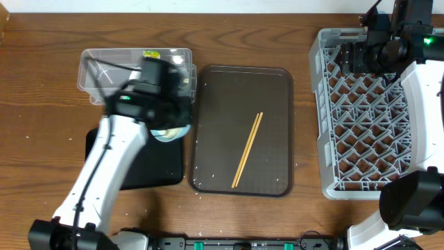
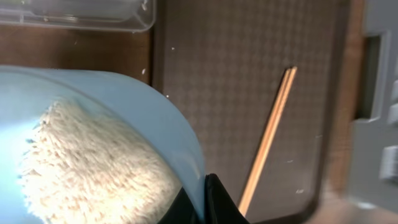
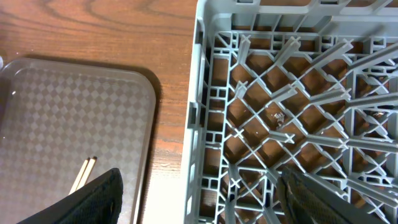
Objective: Sort waste into correct bins and load items into the dishwasher rack
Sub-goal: 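Tip the bowl over the black tray to pour out the rice, then carry the empty bowl back and set it on the brown tray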
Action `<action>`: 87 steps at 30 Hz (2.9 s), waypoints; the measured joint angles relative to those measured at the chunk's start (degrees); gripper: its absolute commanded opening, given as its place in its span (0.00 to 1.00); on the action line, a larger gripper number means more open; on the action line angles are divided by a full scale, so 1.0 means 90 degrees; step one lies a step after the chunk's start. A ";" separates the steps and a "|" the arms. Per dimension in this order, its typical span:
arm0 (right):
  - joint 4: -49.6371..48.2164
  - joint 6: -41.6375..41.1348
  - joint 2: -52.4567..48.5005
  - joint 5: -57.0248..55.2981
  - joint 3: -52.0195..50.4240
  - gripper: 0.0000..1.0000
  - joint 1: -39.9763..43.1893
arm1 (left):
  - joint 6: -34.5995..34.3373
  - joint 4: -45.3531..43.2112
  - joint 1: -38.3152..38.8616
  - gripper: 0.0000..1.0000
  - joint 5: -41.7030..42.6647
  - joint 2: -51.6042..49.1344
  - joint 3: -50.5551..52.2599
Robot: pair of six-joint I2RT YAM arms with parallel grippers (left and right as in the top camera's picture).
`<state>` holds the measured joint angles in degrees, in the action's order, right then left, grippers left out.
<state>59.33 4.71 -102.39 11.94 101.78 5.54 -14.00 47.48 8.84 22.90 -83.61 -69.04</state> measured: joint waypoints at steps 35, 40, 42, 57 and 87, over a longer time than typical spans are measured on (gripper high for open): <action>0.0007 0.0000 0.0000 -0.0141 0.0000 0.78 0.0000 | 0.0940 -0.0498 -0.4806 0.06 0.7016 -0.0418 0.2200; 0.0010 0.0000 0.0000 -0.0143 0.0000 0.78 0.0000 | 0.0925 -0.0573 -0.4806 0.06 0.6669 -0.0452 0.2208; 0.0027 0.0000 0.0000 -0.0143 0.0000 0.79 0.0000 | 0.1039 -0.0661 -0.4806 0.06 0.6851 -0.0461 0.2210; 0.0075 0.0000 0.0000 -0.0143 0.0000 0.79 0.0000 | 0.1268 -0.0903 -0.4877 0.06 0.6849 -0.0461 0.2212; 0.0100 0.0000 0.0000 -0.0143 0.0000 0.79 0.0000 | 0.0529 -0.3912 0.0687 0.07 0.2518 0.0350 0.1863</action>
<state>60.23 4.71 -102.39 10.66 101.78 5.54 -9.23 12.27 15.03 45.56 -80.47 -52.27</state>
